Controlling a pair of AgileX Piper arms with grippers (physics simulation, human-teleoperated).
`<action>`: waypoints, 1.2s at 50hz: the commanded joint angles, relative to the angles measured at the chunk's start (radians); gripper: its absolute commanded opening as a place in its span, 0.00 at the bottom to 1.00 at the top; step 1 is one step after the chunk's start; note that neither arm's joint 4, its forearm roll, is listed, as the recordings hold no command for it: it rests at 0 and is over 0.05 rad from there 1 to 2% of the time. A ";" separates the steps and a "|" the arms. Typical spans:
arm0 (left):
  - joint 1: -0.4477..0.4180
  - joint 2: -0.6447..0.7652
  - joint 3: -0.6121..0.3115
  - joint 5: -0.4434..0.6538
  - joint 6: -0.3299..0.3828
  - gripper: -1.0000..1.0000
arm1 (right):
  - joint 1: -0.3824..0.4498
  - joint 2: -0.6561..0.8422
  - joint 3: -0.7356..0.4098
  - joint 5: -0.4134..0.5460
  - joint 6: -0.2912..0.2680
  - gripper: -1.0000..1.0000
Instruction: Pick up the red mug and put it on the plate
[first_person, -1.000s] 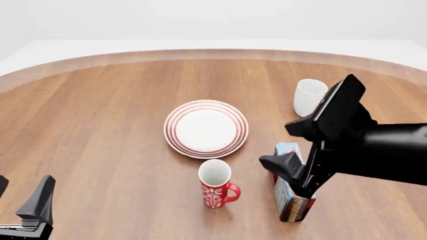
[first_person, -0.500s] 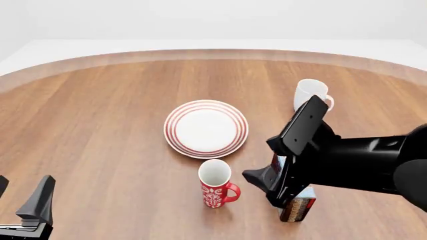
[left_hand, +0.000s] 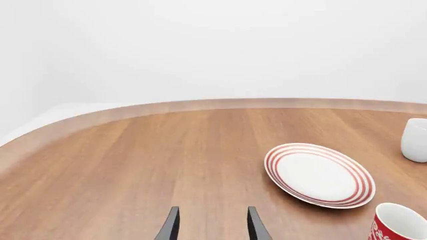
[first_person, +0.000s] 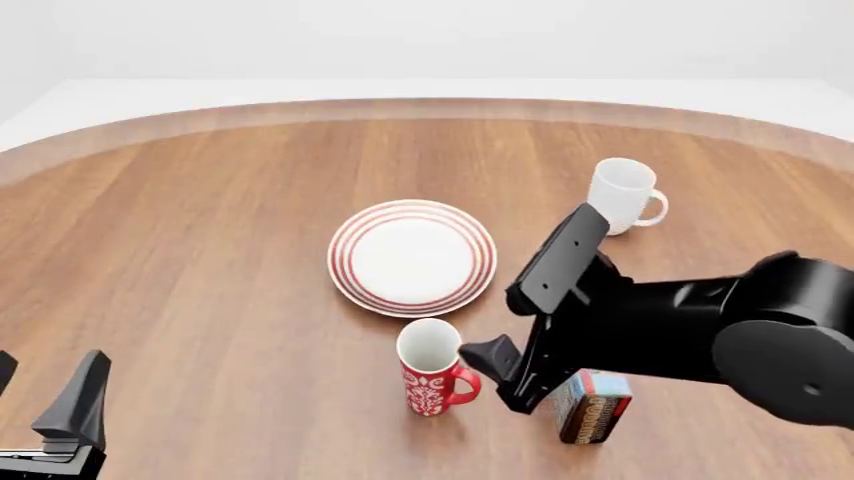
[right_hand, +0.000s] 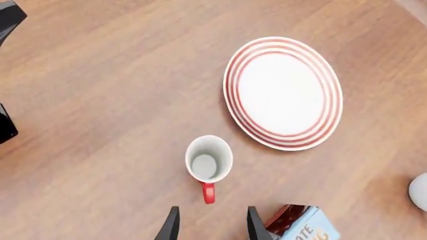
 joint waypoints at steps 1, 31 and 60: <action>0.000 0.000 0.000 0.000 0.000 1.00 | 0.006 0.036 0.018 -0.048 0.010 1.00; 0.000 0.000 0.000 0.000 0.000 1.00 | 0.014 0.099 0.085 -0.134 0.035 1.00; 0.000 0.000 0.000 0.000 0.000 1.00 | 0.020 0.146 0.140 -0.228 0.054 1.00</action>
